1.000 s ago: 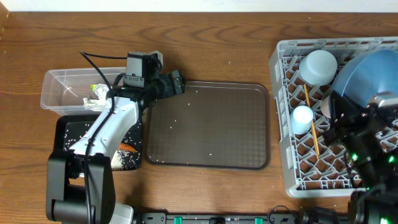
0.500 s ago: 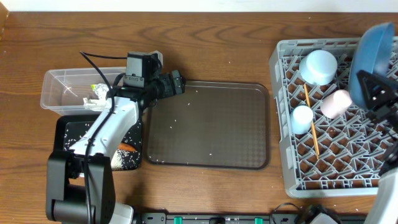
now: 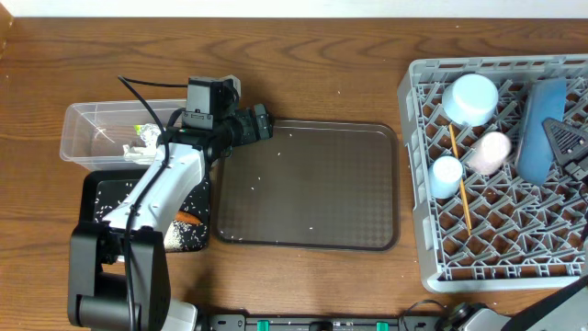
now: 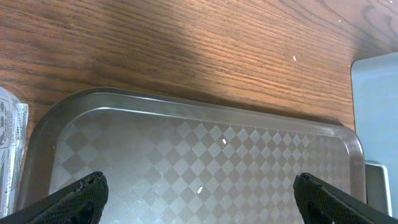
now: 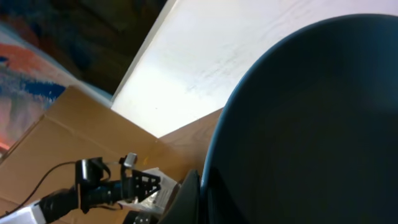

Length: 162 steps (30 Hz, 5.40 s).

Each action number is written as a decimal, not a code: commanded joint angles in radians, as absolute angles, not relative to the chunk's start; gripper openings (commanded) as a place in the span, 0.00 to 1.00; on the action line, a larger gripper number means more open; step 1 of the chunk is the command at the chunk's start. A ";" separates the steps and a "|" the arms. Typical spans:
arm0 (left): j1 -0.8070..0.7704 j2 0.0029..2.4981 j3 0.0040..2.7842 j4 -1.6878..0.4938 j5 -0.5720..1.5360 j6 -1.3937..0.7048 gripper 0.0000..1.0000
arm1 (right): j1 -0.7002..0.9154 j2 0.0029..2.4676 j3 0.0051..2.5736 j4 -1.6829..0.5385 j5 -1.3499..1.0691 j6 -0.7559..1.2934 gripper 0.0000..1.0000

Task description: Sort waste into correct bins and load items into the dishwasher rack

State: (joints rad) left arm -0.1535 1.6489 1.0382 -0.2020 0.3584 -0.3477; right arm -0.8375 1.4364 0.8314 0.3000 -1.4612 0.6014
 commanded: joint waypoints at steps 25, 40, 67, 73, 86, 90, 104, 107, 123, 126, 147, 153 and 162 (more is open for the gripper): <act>-0.156 1.647 1.033 -0.201 0.346 -0.350 0.98 | -0.842 1.500 0.831 1.153 -1.441 1.246 0.01; -0.156 1.647 1.033 -0.201 0.346 -0.350 0.98 | -0.723 1.506 0.807 1.153 -1.354 1.230 0.01; -0.156 1.647 1.033 -0.201 0.346 -0.350 0.98 | -0.752 1.740 0.807 1.224 -1.369 1.233 0.01; -0.156 1.647 1.033 -0.201 0.346 -0.350 0.98 | -0.799 1.770 0.807 1.222 -1.369 1.238 0.01; -0.156 1.647 1.033 -0.201 0.346 -0.350 0.98 | -0.826 1.770 0.808 1.425 -1.355 1.455 0.01; -0.156 1.647 1.033 -0.201 0.346 -0.350 0.98 | -0.826 1.762 0.808 1.576 -1.274 1.680 0.01; -0.156 1.647 1.033 -0.202 0.346 -0.350 0.98 | -0.817 1.762 0.807 1.575 -1.227 1.651 0.01; -0.156 1.647 1.033 -0.201 0.346 -0.350 0.98 | -0.815 1.769 0.804 1.575 -1.231 1.629 0.01; -0.156 1.647 1.033 -0.201 0.346 -0.350 0.98 | -0.859 1.859 0.802 1.576 -1.291 1.621 0.01; -0.156 1.647 1.033 -0.201 0.346 -0.350 0.98 | -0.879 1.859 0.802 1.575 -1.294 1.620 0.01; -0.156 1.647 1.033 -0.202 0.346 -0.350 0.98 | -1.121 1.859 0.611 1.575 -1.179 1.665 0.29; -0.156 1.647 1.033 -0.201 0.346 -0.350 0.98 | -1.156 1.859 0.611 1.576 -1.205 1.709 0.50; -0.156 1.647 1.033 -0.201 0.346 -0.350 0.98 | -1.155 1.834 0.618 1.576 -1.229 1.803 0.99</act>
State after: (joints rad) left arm -0.1535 1.6489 1.0382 -0.2024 0.3557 -0.3477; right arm -1.1507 1.8641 0.6067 1.5383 -1.2118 1.7660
